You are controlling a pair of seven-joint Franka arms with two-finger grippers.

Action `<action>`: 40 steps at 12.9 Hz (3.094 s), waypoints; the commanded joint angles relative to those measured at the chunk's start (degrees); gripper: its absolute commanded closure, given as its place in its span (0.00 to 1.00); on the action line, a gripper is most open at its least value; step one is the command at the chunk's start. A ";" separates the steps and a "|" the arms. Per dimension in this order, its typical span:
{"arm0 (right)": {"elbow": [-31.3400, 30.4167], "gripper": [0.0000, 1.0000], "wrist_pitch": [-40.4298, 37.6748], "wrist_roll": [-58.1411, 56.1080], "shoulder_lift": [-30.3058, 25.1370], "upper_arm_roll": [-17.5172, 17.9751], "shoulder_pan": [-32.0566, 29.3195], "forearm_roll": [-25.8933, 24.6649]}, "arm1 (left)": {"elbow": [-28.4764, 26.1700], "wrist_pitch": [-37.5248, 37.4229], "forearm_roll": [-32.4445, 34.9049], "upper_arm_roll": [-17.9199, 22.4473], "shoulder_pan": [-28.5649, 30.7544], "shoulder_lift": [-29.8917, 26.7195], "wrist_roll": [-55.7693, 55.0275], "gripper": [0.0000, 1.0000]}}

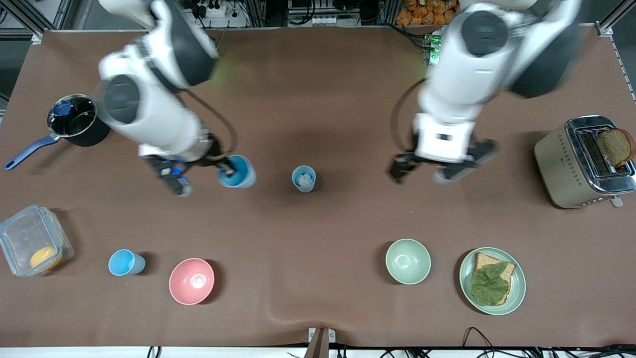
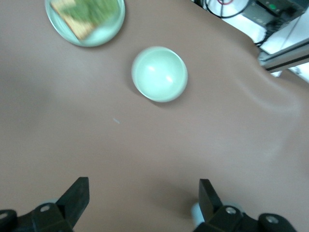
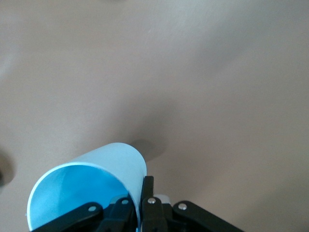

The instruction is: Stack blue cups with both arms

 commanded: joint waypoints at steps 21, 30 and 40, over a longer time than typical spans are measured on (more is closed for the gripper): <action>-11.43 0.50 22.26 26.63 9.72 -0.91 12.95 -1.18 | -4.97 -11.35 -7.16 -3.25 18.58 -10.69 33.24 0.00; -9.23 0.00 6.10 -16.97 1.28 -1.08 -2.41 -1.61 | -4.79 -11.88 -7.07 -3.77 18.75 -12.01 33.33 0.00; -11.69 0.00 -12.88 -62.01 -14.96 -1.17 -18.95 -3.72 | -3.21 -13.02 -4.36 -2.72 19.19 -11.75 37.81 0.00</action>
